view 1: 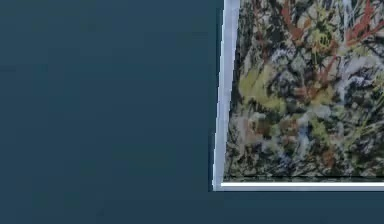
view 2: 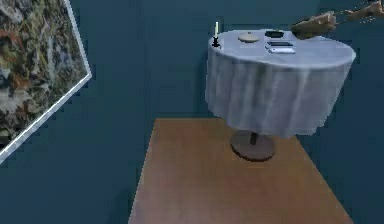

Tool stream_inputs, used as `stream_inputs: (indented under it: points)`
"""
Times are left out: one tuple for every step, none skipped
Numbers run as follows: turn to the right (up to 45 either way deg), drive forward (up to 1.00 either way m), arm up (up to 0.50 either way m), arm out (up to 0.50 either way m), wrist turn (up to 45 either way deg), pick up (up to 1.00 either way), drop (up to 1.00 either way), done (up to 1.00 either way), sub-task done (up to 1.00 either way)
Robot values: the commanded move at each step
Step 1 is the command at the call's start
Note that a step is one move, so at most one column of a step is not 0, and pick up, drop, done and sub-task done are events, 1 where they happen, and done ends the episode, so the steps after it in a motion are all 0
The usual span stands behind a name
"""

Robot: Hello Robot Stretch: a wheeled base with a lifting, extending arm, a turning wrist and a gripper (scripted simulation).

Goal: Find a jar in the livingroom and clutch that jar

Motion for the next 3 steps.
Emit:
stream_inputs:
  points:
    - [-45.0, 0.00, 0.00, 0.00, 0.0, 0.00, 0.00, 0.00, 0.00]
    - [-45.0, 0.00, 0.00, 0.00, 0.0, 0.00, 0.00, 0.00, 0.00]
    - [-45.0, 0.00, 0.00, 0.00, 0.0, 0.00, 0.00, 0.00, 0.00]
